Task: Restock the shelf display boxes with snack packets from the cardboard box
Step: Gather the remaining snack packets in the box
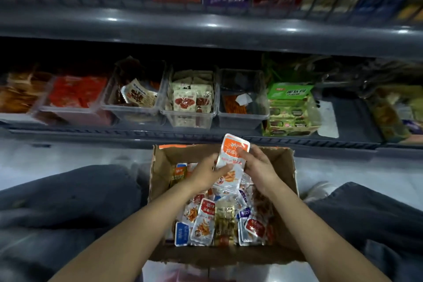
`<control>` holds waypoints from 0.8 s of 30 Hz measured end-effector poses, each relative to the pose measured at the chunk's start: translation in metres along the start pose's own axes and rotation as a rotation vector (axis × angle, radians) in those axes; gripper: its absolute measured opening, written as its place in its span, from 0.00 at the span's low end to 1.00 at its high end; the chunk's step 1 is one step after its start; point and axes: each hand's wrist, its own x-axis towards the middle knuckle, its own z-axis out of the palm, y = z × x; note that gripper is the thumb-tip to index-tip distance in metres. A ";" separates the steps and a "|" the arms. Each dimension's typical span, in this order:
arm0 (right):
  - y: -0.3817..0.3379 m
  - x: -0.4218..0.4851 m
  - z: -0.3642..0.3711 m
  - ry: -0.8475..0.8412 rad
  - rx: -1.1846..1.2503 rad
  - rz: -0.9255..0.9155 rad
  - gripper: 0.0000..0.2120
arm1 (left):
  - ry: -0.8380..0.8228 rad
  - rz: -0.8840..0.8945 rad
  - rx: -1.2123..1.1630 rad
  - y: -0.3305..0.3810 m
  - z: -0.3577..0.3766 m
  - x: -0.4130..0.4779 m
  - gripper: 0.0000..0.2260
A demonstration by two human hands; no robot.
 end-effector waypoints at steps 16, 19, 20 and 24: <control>-0.162 -0.125 0.052 -0.161 -0.303 -0.529 0.20 | 0.001 0.322 -0.197 0.154 -0.056 -0.107 0.06; -0.187 -0.139 0.061 -0.258 -0.304 -0.485 0.22 | -0.012 0.304 -0.288 0.176 -0.070 -0.119 0.05; -0.194 -0.142 0.064 -0.268 -0.298 -0.486 0.21 | -0.023 0.302 -0.327 0.182 -0.074 -0.123 0.04; -0.219 -0.154 0.082 -0.247 -0.273 -0.562 0.21 | 0.014 0.296 -0.503 0.203 -0.085 -0.132 0.05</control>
